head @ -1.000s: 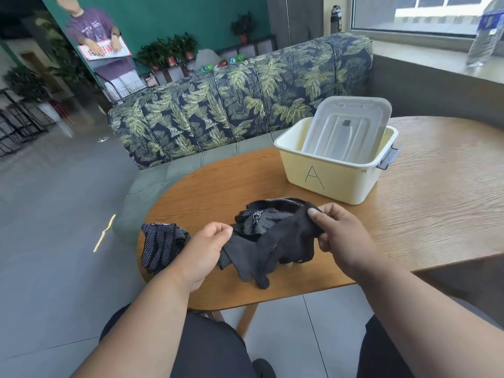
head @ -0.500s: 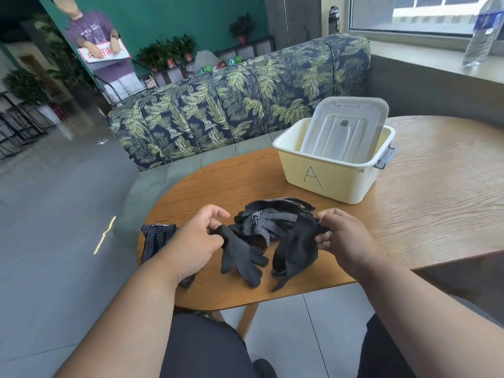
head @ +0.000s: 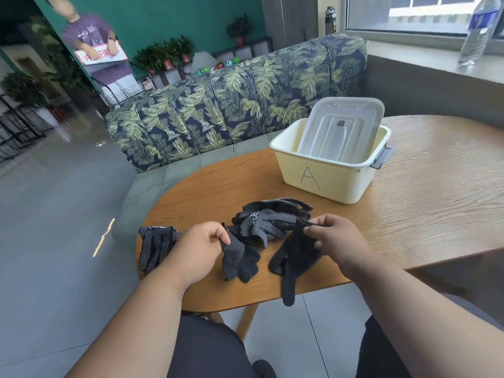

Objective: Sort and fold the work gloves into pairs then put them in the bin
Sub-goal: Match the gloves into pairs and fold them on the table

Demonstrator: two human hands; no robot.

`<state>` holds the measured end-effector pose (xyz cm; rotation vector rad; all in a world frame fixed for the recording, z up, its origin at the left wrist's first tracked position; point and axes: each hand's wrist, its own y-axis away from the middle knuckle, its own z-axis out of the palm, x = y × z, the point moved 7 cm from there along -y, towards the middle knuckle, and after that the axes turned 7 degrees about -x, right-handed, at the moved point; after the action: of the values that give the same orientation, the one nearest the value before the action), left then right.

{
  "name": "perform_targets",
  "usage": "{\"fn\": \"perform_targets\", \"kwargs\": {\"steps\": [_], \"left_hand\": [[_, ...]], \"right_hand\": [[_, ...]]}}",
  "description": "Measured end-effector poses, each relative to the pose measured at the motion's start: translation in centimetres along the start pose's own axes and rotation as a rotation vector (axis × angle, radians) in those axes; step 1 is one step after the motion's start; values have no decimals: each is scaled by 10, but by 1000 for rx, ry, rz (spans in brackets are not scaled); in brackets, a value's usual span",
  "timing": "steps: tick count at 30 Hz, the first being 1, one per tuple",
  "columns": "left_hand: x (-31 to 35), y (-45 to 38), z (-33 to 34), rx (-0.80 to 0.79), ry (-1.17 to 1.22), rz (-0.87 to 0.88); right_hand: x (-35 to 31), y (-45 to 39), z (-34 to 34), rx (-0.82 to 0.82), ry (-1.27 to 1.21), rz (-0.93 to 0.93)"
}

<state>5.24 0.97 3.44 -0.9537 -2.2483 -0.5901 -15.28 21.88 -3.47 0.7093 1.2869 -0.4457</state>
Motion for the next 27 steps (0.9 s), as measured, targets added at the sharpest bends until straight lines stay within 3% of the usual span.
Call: {"fn": "perform_targets", "kwargs": {"steps": [6, 10, 16, 24, 27], "left_hand": [[-3, -1, 1, -30, 131, 19], [27, 6, 6, -12, 115, 153], [72, 18, 76, -157, 41, 248], [59, 10, 95, -7, 177, 179], [58, 13, 93, 103, 120, 216]], "right_hand": [[-6, -1, 0, -8, 52, -56], [-4, 0, 12, -120, -38, -45], [2, 6, 36, -313, -137, 27], [8, 13, 48, -495, -292, 90], [0, 16, 50, -522, -344, 65]]}}
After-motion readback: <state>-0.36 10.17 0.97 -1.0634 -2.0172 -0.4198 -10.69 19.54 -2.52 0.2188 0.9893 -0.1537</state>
